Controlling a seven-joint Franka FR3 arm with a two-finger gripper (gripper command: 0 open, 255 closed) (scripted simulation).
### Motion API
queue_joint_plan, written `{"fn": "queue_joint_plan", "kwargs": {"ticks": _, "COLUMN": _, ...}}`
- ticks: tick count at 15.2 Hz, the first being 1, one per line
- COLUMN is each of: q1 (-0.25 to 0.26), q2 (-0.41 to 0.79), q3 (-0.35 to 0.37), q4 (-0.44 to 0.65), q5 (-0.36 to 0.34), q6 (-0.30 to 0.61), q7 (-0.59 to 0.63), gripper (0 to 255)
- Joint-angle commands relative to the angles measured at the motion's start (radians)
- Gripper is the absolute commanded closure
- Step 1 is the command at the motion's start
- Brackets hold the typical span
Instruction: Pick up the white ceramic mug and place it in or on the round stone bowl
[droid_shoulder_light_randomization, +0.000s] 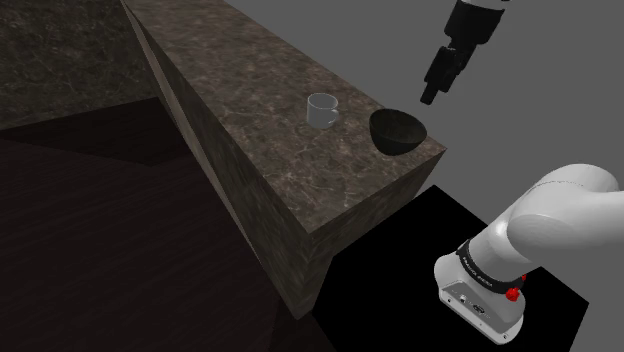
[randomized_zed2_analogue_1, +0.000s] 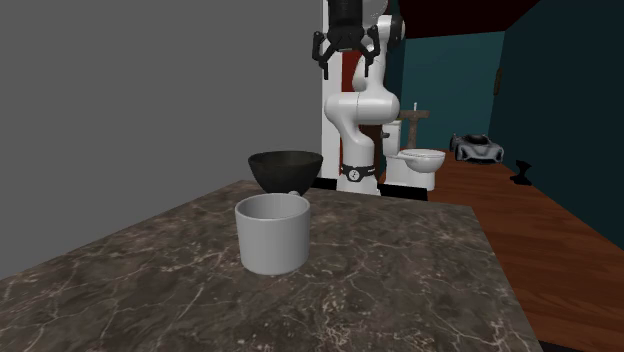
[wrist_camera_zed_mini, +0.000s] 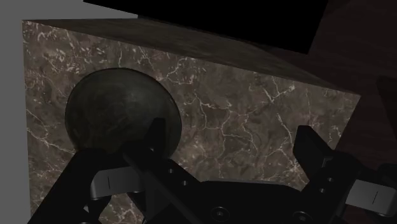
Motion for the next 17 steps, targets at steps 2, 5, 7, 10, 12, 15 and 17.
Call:
{"fn": "queue_joint_plan", "kwargs": {"ticks": 2, "q1": -0.002, "q2": 0.034, "q3": -0.003, "q4": 0.003, "q5": -0.003, "q6": 0.031, "q7": -0.007, "gripper": 0}}
{"fn": "queue_joint_plan", "kwargs": {"ticks": 5, "q1": -0.007, "q2": 0.142, "q3": -0.013, "q4": 0.022, "q5": -0.010, "q6": 0.120, "q7": -0.025, "gripper": 0}}
{"fn": "queue_joint_plan", "kwargs": {"ticks": 7, "q1": -0.009, "q2": 0.216, "q3": -0.020, "q4": 0.041, "q5": -0.013, "q6": 0.175, "q7": -0.037, "gripper": 0}}
{"fn": "queue_joint_plan", "kwargs": {"ticks": 10, "q1": -0.013, "q2": 0.331, "q3": -0.029, "q4": 0.081, "q5": -0.017, "q6": 0.250, "q7": -0.055, "gripper": 0}}
{"fn": "queue_joint_plan", "kwargs": {"ticks": 12, "q1": -0.014, "q2": 0.409, "q3": -0.034, "q4": 0.114, "q5": -0.018, "q6": 0.294, "q7": -0.066, "gripper": 0}}
{"fn": "queue_joint_plan", "kwargs": {"ticks": 15, "q1": -0.016, "q2": 0.526, "q3": -0.043, "q4": 0.174, "q5": -0.018, "q6": 0.352, "q7": -0.082, "gripper": 0}}
{"fn": "queue_joint_plan", "kwargs": {"ticks": 17, "q1": -0.018, "q2": 0.605, "q3": -0.047, "q4": 0.221, "q5": -0.017, "q6": 0.384, "q7": -0.093, "gripper": 0}}
